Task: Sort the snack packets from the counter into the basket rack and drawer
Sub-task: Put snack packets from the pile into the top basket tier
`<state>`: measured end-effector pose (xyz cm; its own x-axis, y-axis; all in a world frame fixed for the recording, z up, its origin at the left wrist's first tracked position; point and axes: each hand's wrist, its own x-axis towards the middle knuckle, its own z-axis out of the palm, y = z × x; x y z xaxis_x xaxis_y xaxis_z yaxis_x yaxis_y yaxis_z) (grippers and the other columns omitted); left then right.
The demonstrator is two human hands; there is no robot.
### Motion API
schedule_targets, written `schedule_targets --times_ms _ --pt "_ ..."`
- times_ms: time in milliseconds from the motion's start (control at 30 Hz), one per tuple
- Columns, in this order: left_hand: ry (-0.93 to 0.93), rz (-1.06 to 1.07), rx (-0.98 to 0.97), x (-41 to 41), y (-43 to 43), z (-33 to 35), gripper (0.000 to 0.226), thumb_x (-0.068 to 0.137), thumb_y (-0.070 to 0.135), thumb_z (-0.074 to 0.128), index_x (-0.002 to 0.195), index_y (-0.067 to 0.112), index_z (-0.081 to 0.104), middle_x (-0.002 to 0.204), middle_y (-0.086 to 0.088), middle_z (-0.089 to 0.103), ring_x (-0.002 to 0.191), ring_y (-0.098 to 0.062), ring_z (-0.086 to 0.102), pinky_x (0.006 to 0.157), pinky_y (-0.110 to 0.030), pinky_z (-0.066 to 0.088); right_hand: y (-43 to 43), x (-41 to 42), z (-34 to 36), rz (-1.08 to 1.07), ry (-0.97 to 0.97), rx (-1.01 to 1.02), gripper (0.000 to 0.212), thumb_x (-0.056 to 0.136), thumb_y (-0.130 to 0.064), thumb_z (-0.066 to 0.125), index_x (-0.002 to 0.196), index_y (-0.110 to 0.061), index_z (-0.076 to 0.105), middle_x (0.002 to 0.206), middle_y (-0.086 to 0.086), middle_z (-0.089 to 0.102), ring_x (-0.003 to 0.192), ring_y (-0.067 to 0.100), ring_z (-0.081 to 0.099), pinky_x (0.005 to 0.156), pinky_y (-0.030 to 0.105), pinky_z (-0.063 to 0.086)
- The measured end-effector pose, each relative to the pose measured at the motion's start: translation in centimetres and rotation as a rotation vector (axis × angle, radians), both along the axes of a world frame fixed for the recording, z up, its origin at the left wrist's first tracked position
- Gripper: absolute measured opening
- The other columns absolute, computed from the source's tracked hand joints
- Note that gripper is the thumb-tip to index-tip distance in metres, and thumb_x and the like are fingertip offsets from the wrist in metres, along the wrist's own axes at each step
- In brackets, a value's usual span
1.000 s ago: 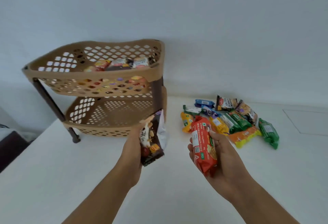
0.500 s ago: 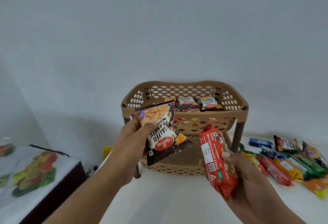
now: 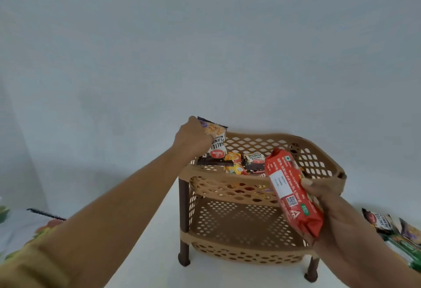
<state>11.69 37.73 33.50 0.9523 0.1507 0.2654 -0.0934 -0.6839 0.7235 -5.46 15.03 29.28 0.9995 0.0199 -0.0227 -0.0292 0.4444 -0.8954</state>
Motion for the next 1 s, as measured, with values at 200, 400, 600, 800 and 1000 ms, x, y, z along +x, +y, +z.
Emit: schedule_targets --times_ms 200,400,600,800,1000 --pt "0.014 0.048 0.253 3.9 -0.6 -2.6 0.04 0.084 0.013 0.068 0.118 0.011 0.047 0.109 -0.009 0.062 0.085 -0.019 0.057 0.057 -0.024 0.043 0.2 3.9 2.0 -0.044 -0.041 -0.067 0.065 0.055 -0.035 0.084 0.111 -0.011 0.062 0.095 0.013 0.076 0.079 0.023 0.075 0.051 0.028 0.057" --pt "0.119 -0.029 0.507 6.3 -0.4 -4.9 0.023 0.088 0.021 0.066 0.107 0.01 0.062 0.08 0.005 0.057 0.069 -0.01 0.052 0.056 -0.02 0.038 0.1 8.6 2.8 -0.007 -0.063 -0.167 0.04 0.077 -0.033 0.065 0.114 -0.017 0.064 0.103 0.011 0.075 0.092 0.026 0.073 0.067 0.034 0.061" --pt "0.113 -0.02 0.84 5.9 -0.8 -4.8 0.017 0.087 0.032 0.066 0.094 0.018 0.059 0.081 0.002 0.056 0.073 -0.016 0.056 0.064 -0.029 0.048 2.0 15.1 4.2 0.022 -0.027 -0.274 0.03 0.085 -0.031 0.065 0.11 -0.014 0.063 0.096 0.006 0.077 0.09 0.02 0.073 0.079 0.035 0.057" --pt "0.184 -0.272 0.995 6.8 0.6 -4.3 0.059 0.077 0.049 0.072 0.131 0.031 0.056 0.112 0.004 0.068 0.099 -0.018 0.062 0.078 -0.035 0.053 5.5 23.0 5.1 0.007 -0.053 -0.47 0.029 0.09 -0.027 0.067 0.111 -0.008 0.062 0.098 0.012 0.076 0.08 0.02 0.075 0.072 0.034 0.06" --pt "0.308 -0.36 1.058 8.0 0.4 -5.8 0.051 0.082 0.046 0.068 0.128 0.03 0.056 0.115 0.004 0.066 0.099 -0.019 0.062 0.075 -0.035 0.053 8.7 28.9 3.1 -0.196 -0.226 -0.971 0.053 0.082 -0.038 0.072 0.125 -0.011 0.058 0.111 0.003 0.063 0.083 0.014 0.065 0.07 0.03 0.058"
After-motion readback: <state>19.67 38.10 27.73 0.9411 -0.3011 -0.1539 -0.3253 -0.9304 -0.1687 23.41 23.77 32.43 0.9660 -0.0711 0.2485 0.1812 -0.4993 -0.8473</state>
